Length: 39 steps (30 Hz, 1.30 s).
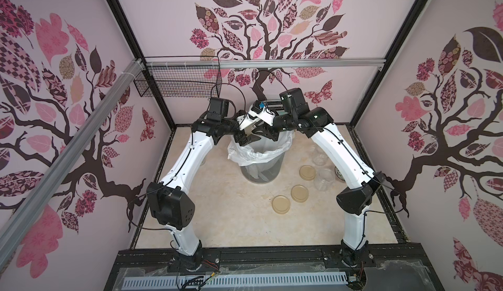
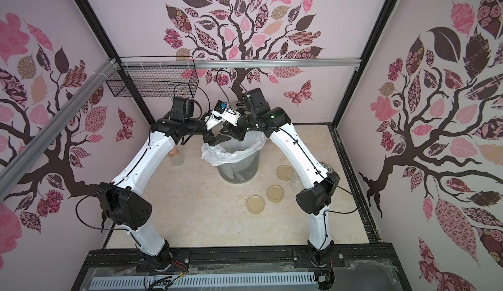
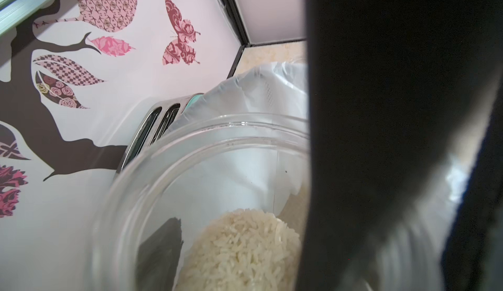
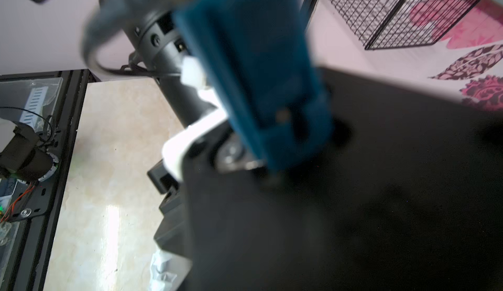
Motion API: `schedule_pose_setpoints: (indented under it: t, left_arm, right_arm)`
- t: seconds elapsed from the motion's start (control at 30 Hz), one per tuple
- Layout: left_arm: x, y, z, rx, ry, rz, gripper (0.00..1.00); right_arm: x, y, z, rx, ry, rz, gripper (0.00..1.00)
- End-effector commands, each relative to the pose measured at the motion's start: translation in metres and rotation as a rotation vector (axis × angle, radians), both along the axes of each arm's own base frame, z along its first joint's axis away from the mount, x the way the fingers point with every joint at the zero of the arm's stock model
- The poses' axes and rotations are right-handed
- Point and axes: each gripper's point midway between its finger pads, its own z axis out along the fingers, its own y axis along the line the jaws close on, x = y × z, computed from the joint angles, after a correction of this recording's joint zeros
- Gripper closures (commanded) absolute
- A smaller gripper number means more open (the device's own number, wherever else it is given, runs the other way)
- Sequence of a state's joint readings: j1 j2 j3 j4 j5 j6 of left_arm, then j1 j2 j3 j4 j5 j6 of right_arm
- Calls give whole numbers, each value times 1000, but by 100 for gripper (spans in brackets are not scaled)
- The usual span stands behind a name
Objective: Empty moldy rice from jars
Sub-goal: Pour the moldy rice from the jar into the trash bin.
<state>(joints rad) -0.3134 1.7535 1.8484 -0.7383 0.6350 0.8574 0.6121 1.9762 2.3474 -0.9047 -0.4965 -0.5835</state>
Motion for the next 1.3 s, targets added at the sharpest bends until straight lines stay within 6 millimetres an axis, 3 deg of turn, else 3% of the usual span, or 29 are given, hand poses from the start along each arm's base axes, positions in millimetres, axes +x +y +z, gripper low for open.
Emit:
schedule_pose_setpoints:
  t: [0.0,0.17,0.33,0.47,0.63,0.93,1.17,1.27]
  left_arm:
    - [-7,-15,26,41,-149,-63,29]
    - [-6,-15,29,55,-169,-56,29]
    - [-6,-8,33,42,-161,-35,29]
    - [-12,2,37,-31,-115,-46,29]
    - [-25,4,44,-83,-82,-103,28]
    - [-34,2,40,-98,-48,-144,29]
    - [-40,0,43,-101,-49,-168,29]
    - [-44,0,42,-99,-45,-180,29]
  right_arm:
    - [-2,4,-12,-23,21,8,73]
    - [-4,6,-19,-26,37,15,73]
    - [-5,2,-12,-25,12,-2,65]
    - [-11,-2,1,-15,-45,19,57]
    - [-25,-1,0,-26,-108,106,54]
    - [-32,-11,-23,-181,-375,213,47]
    - [-18,-20,-51,-332,-492,249,45]
    - [-14,-22,-59,-368,-537,263,49]
